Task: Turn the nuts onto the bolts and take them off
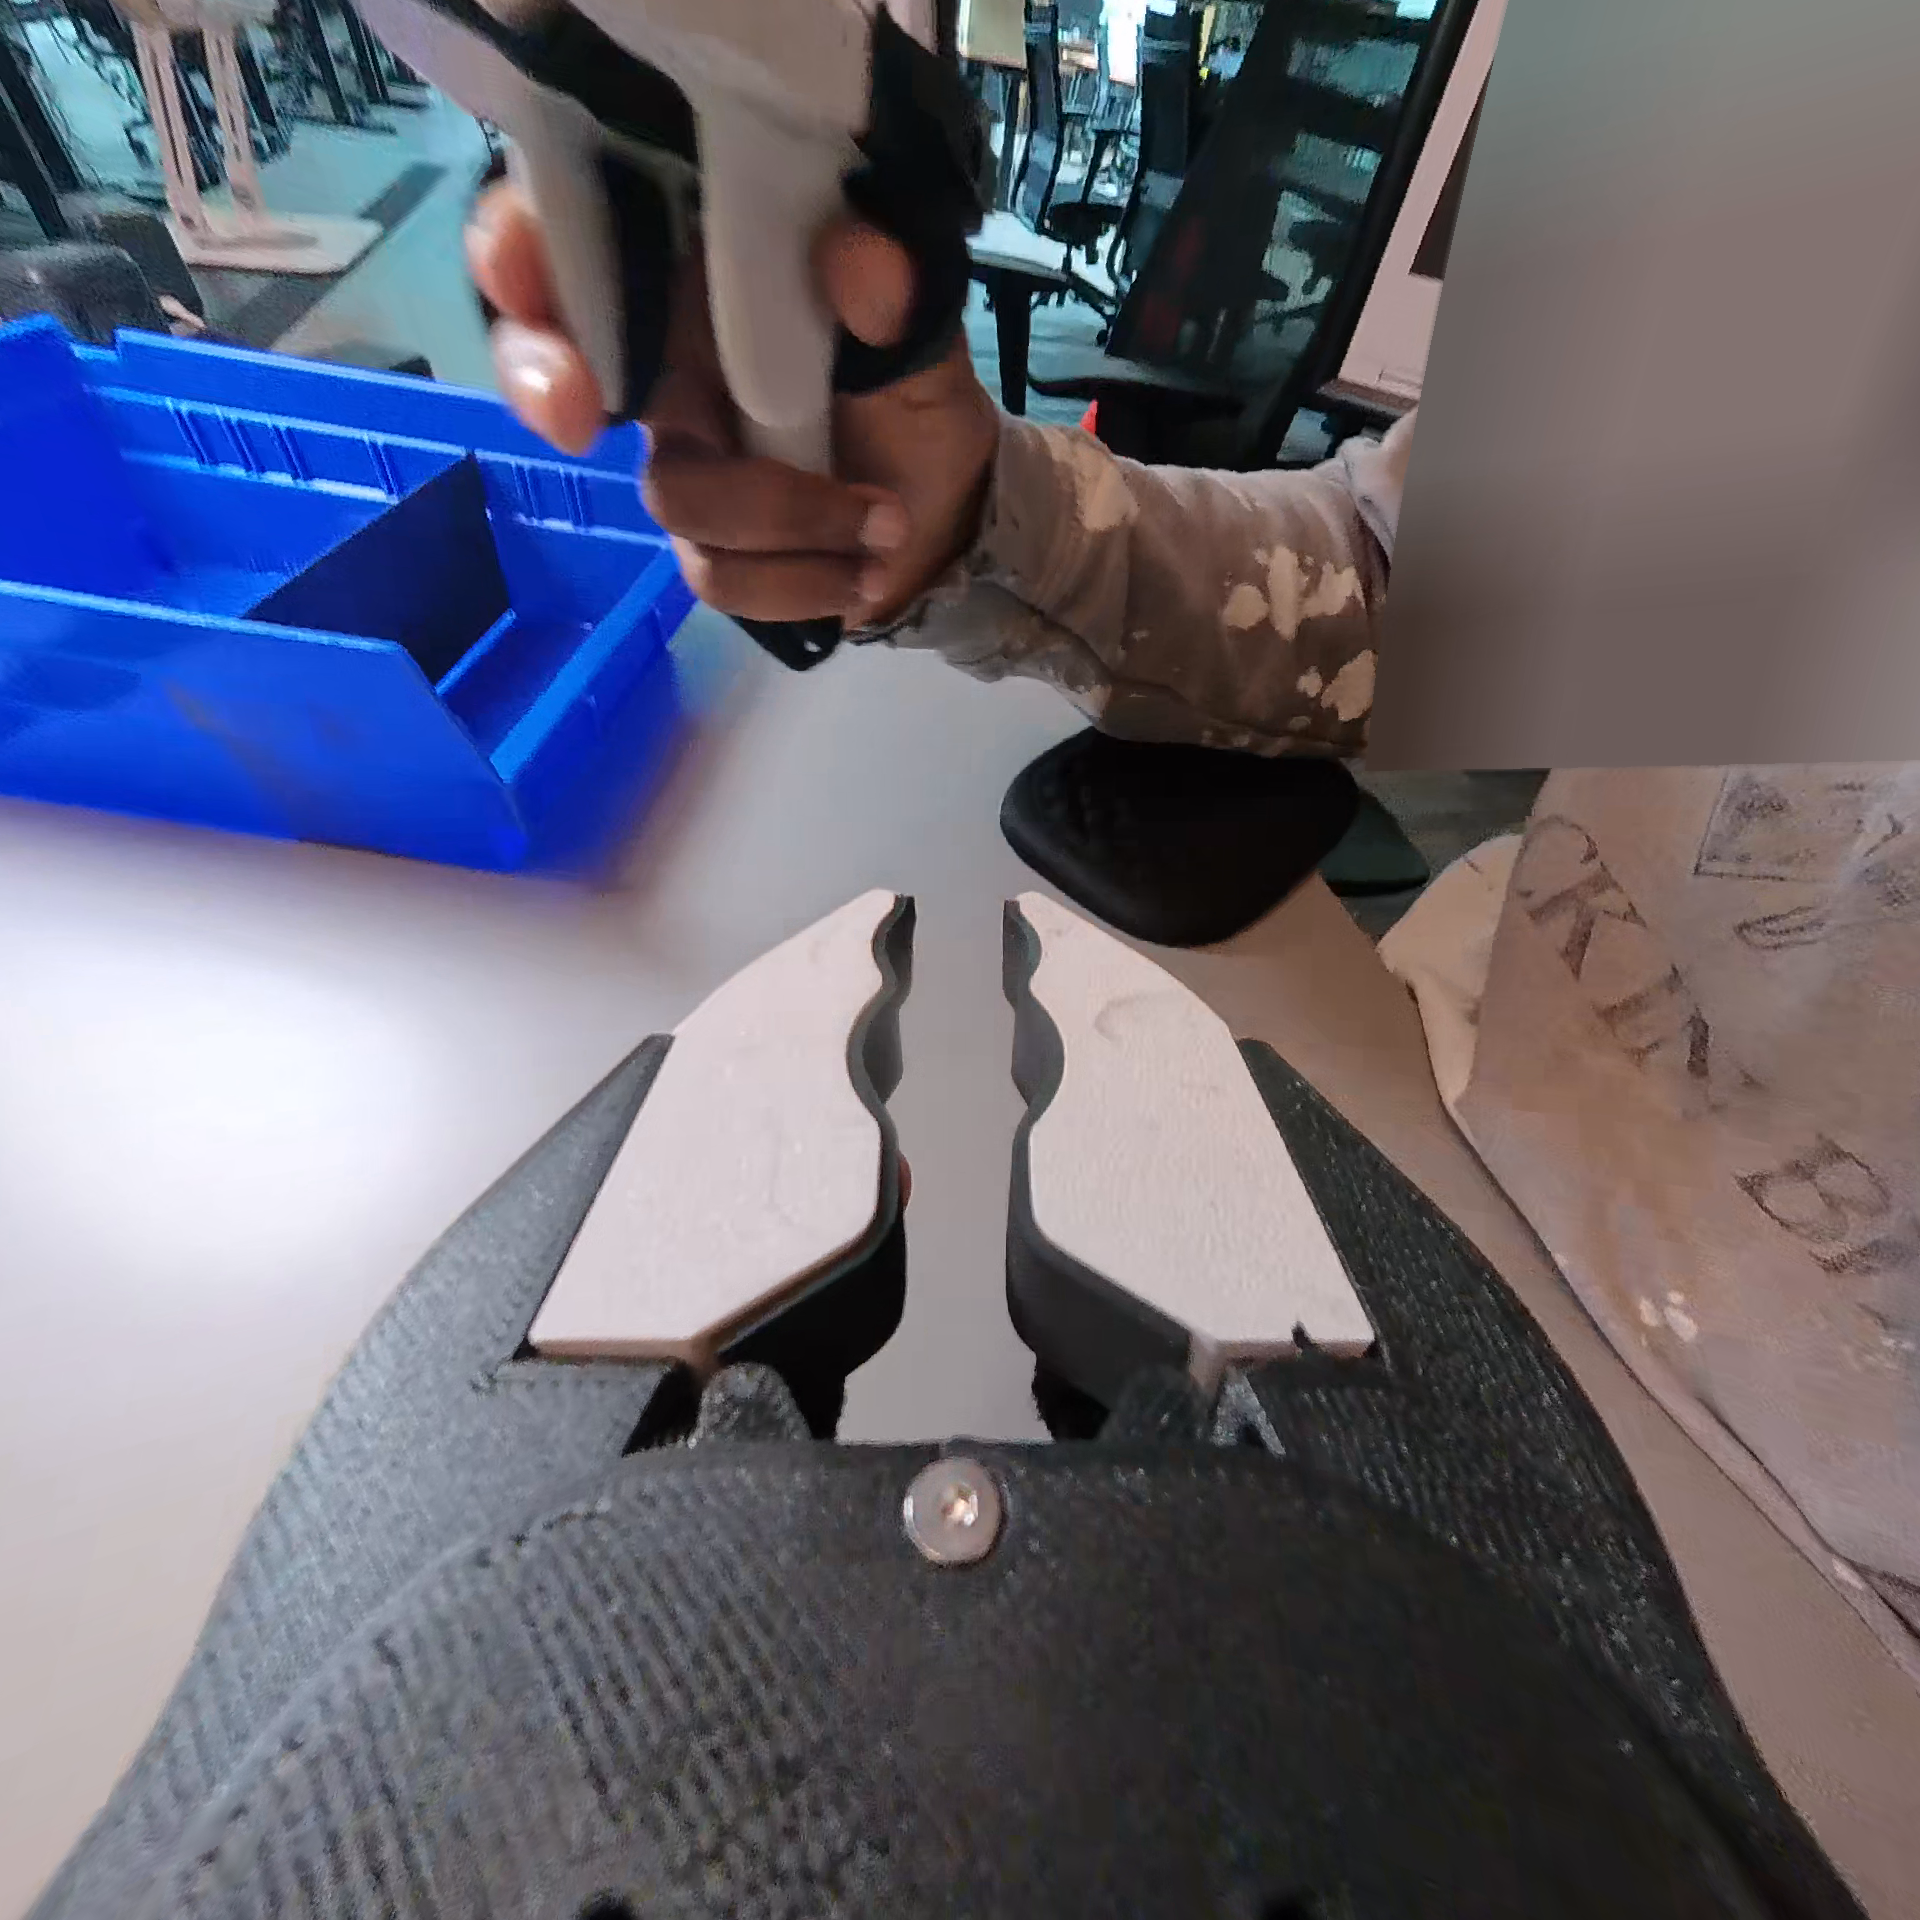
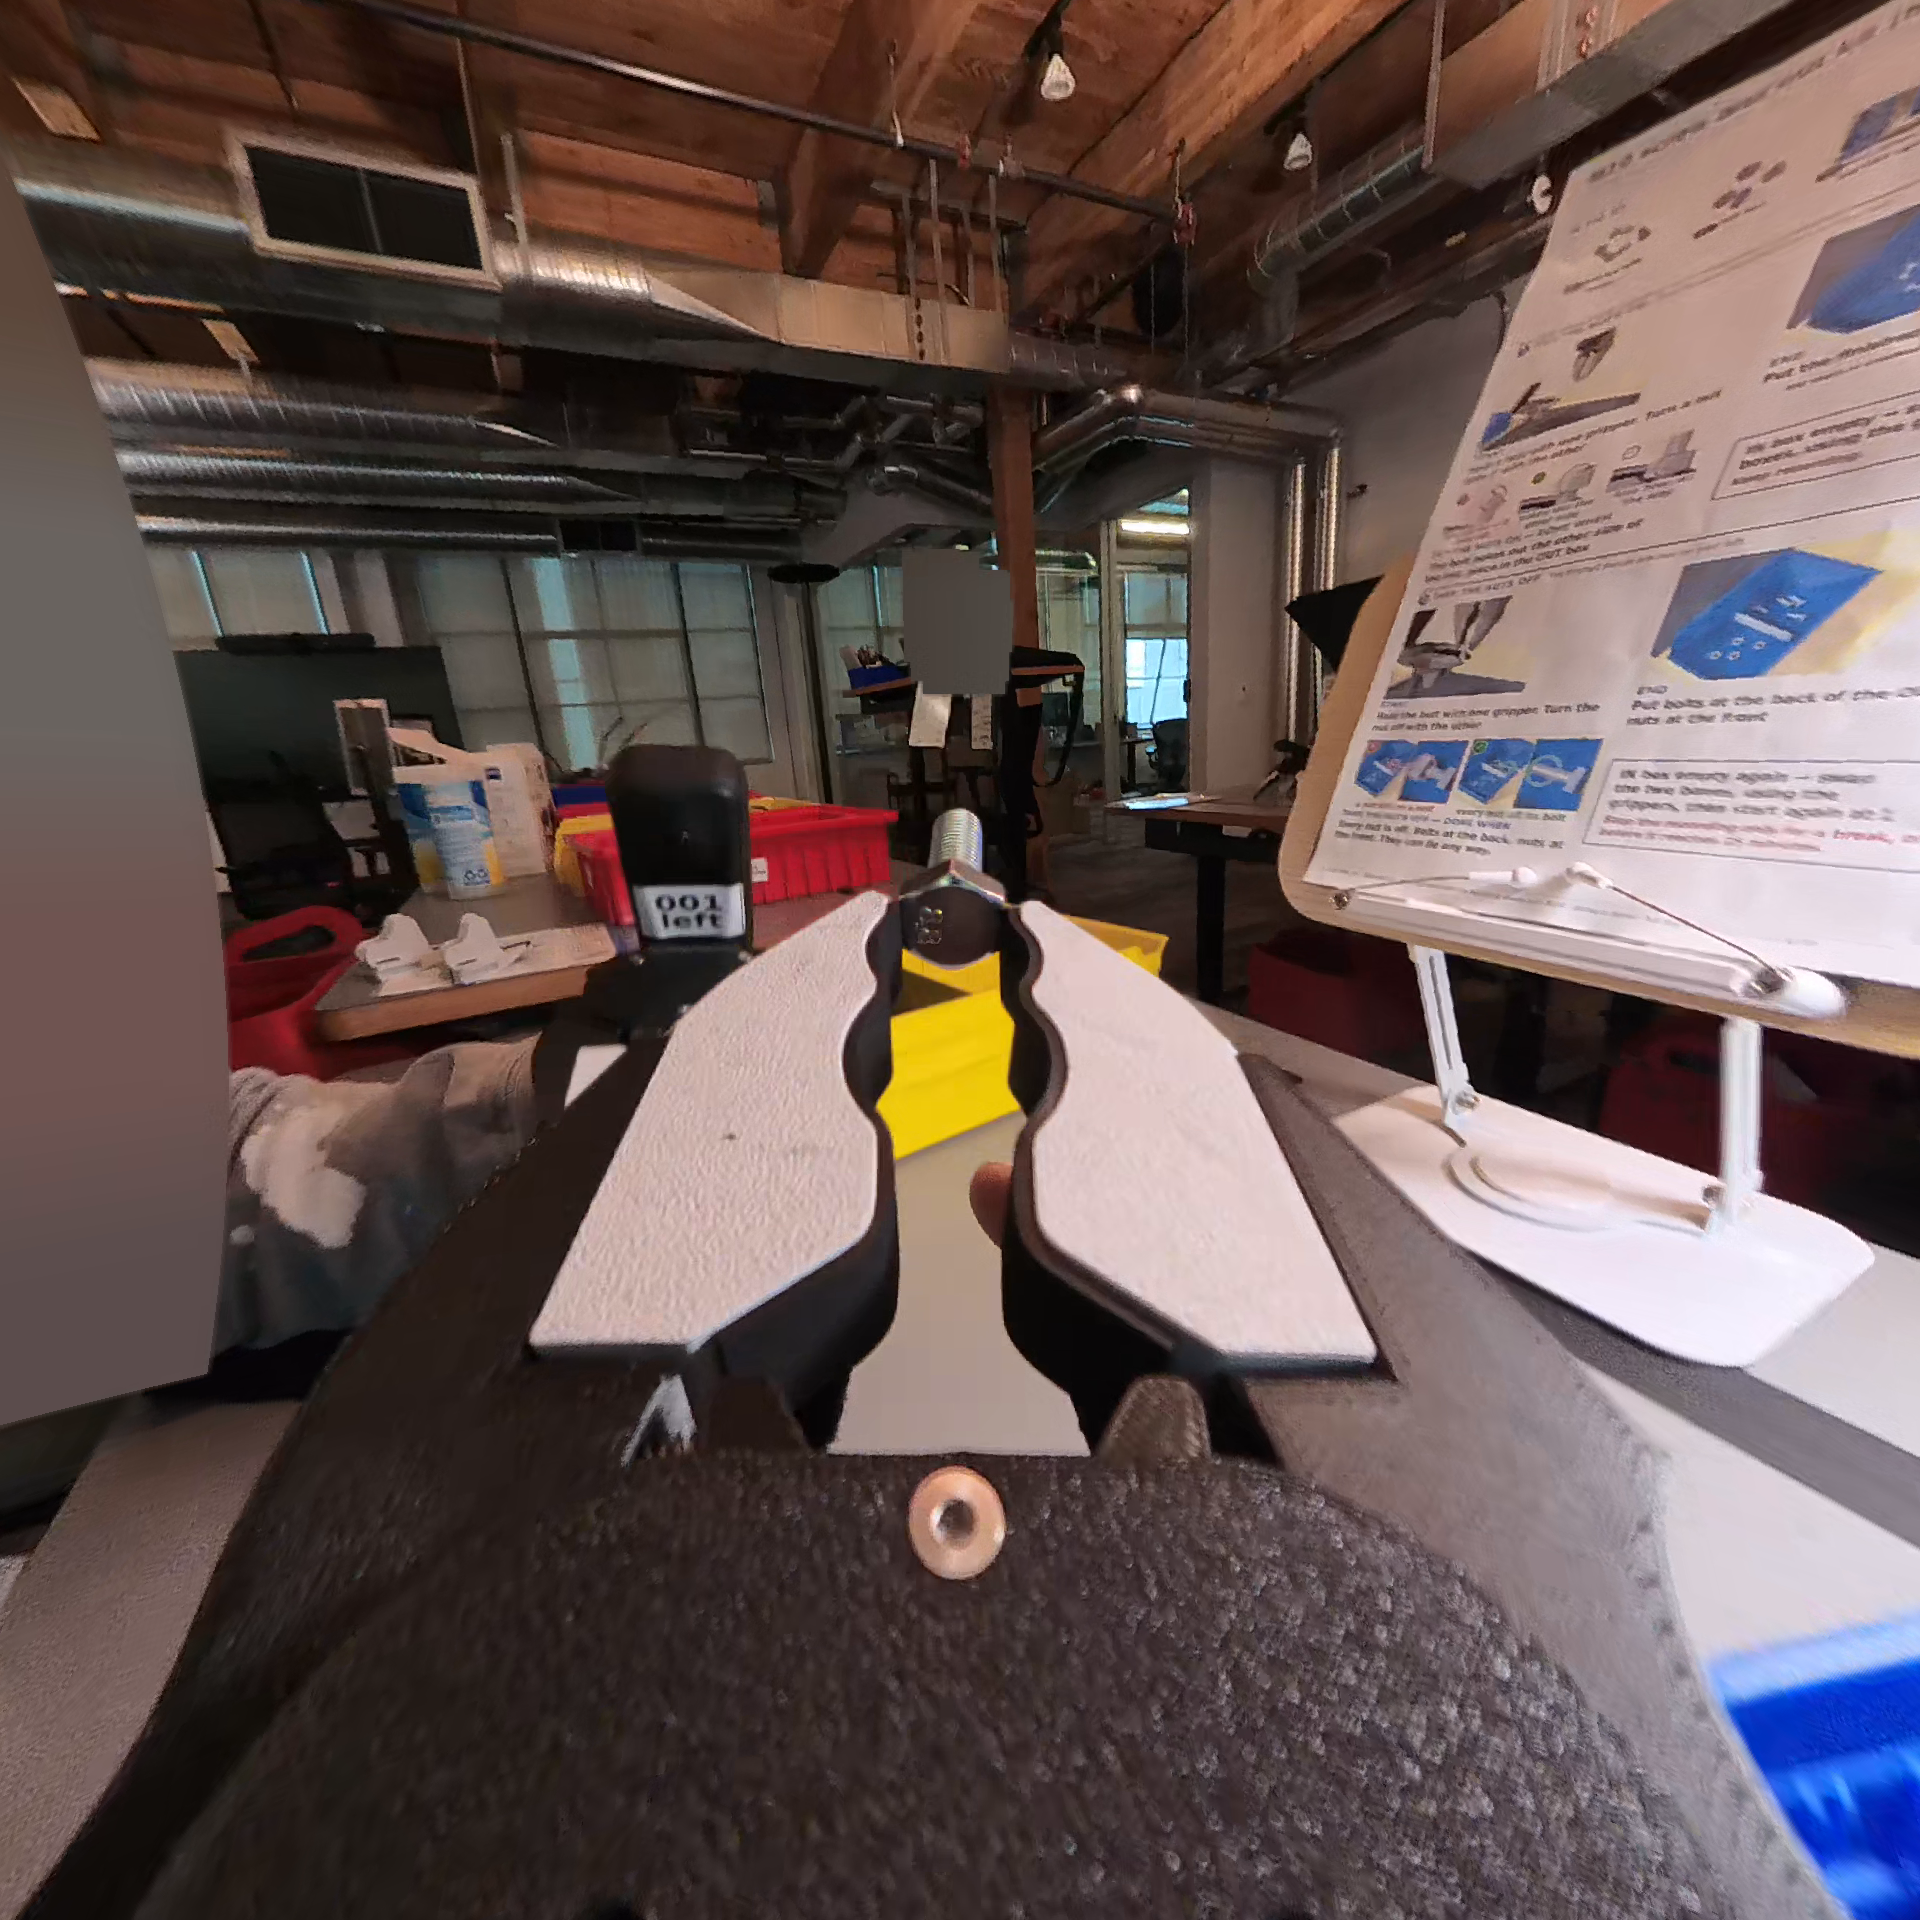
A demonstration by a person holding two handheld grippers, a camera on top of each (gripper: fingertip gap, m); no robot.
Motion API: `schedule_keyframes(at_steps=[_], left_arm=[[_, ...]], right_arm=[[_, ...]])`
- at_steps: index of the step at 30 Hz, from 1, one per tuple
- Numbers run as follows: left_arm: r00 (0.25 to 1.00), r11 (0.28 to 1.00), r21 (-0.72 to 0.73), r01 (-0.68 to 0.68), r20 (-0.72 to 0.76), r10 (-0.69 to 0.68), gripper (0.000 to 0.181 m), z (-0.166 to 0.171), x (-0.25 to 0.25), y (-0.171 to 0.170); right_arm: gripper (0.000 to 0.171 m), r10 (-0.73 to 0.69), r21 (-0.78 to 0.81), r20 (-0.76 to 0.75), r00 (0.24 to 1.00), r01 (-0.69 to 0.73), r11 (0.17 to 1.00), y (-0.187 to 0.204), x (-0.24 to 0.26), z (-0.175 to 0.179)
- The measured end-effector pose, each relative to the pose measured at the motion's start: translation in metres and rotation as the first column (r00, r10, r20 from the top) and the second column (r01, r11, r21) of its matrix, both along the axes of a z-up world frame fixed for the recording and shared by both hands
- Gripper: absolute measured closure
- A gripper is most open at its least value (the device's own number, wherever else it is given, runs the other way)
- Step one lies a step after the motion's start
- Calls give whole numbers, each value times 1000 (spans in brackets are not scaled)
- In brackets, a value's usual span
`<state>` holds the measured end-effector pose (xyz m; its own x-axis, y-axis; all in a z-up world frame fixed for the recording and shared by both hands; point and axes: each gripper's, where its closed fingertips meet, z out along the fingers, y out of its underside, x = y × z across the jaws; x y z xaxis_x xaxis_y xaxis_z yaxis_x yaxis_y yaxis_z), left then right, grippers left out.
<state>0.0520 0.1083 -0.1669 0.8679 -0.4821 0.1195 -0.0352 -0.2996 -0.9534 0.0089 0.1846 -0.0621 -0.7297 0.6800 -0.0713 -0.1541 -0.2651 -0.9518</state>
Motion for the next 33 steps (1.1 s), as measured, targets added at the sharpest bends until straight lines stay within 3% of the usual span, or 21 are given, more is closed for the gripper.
schedule_keyframes(at_steps=[7, 11, 16, 23, 27, 30, 33], left_arm=[[1000, 997, 81, 5, 15, -7, 164, 20, 22, 14], [998, 987, 153, -45, 40, 39, 161, 37, 37, 28], [984, 965, 249, -78, 176, 34, 157, 66, 73, 43], [981, 955, 288, -69, 195, 12, 153, 74, 97, 46], [976, 949, 300, -101, 216, 36, 155, 75, 90, 33], [967, 952, 283, -118, 252, 45, 166, 74, 85, 28], [971, 957, 262, -128, 232, 67, 170, 69, 82, 23]], right_arm=[[154, -159, 17, 39, 986, 159, 987, 49, 75, -12], [154, -186, -48, 46, 982, 188, 981, 55, 105, -17], [154, -101, -161, 33, 994, 105, 981, 21, 127, -25], [154, 30, -217, 50, 998, -18, 976, -36, 127, -41], [154, 59, -197, 50, 997, -48, 979, -49, 126, -44], [154, 71, -182, 54, 996, -60, 982, -61, 123, -48], [154, 8, -78, 85, 996, -1, 997, -72, 114, -58]])
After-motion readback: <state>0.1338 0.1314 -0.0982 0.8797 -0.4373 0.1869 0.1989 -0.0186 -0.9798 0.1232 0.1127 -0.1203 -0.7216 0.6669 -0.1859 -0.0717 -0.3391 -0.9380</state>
